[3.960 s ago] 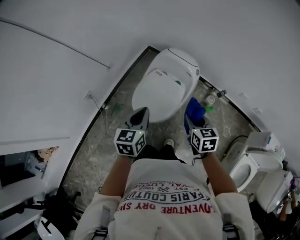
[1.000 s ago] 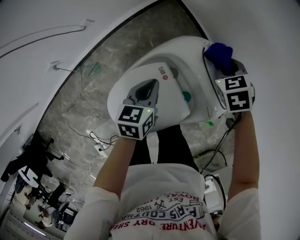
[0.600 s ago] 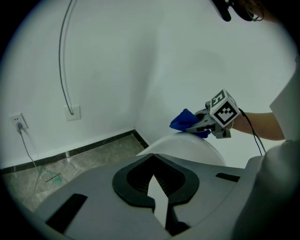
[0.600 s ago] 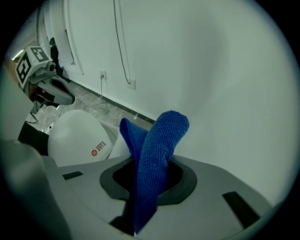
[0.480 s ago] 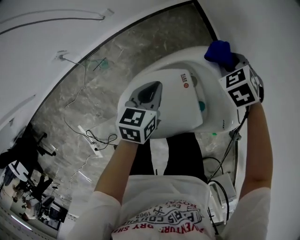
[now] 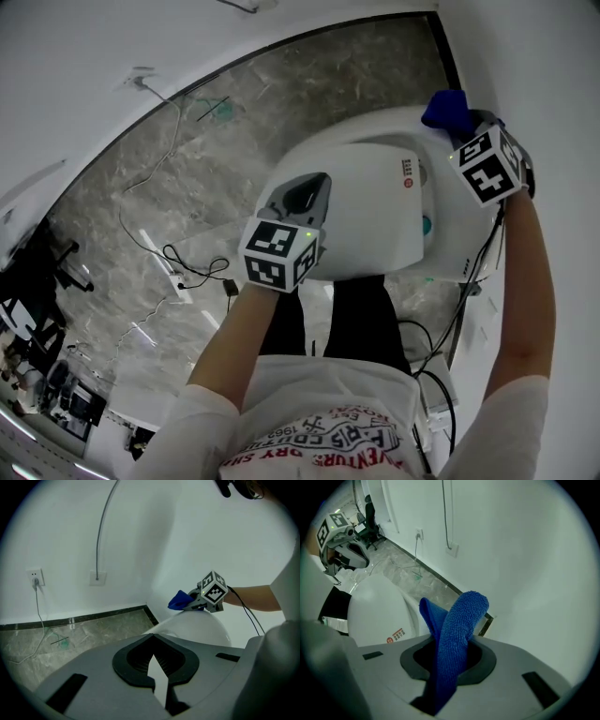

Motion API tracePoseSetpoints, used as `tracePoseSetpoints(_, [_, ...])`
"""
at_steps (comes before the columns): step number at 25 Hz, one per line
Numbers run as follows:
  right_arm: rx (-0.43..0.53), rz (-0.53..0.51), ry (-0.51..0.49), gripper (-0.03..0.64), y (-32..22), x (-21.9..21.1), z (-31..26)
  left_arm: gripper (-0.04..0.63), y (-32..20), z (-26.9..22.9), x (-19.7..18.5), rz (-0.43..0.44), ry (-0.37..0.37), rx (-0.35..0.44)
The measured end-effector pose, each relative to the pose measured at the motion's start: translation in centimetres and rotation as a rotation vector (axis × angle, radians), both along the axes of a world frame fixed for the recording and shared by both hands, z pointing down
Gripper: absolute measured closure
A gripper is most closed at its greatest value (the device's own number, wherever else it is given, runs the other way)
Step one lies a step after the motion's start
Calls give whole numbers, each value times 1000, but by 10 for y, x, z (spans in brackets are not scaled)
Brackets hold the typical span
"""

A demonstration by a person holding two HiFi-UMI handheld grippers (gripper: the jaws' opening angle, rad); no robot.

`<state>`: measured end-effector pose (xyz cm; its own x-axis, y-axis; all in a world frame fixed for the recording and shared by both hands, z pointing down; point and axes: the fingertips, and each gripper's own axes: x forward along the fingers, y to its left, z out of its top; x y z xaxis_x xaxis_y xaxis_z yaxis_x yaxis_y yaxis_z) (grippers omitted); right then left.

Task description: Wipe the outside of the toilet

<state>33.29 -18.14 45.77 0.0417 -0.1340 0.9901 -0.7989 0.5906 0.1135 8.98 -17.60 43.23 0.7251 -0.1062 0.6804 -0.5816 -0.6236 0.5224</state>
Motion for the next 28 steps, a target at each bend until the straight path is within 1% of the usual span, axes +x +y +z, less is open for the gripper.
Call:
tracePoseSetpoints(7, [-99,-95,25,543,-15,-25,37,589,-9,23,-22,-29,5,-35])
tracePoseSetpoints(11, [-129,-155,26,543,-21,-47,58,589,-14,37,-35,-47,4,-41])
tracePoseSetpoints(14, [-163,-190,16,543,-25,-68,78,589,-13,49,-53,-70,-4,-57])
tracePoseSetpoints(19, [-203,-233,11,545,-30,-103,108,589,-12,70,-85,-100,-32,-89])
tracePoseSetpoints(24, [-248,-241,-15,545,-35,-132,129,589,-21,78,-115,-135,-43,-96])
tracePoseSetpoints(28, [-304,-260,-22,546,-41,-155,151,589,-29,84,-138,-154,-49,-97])
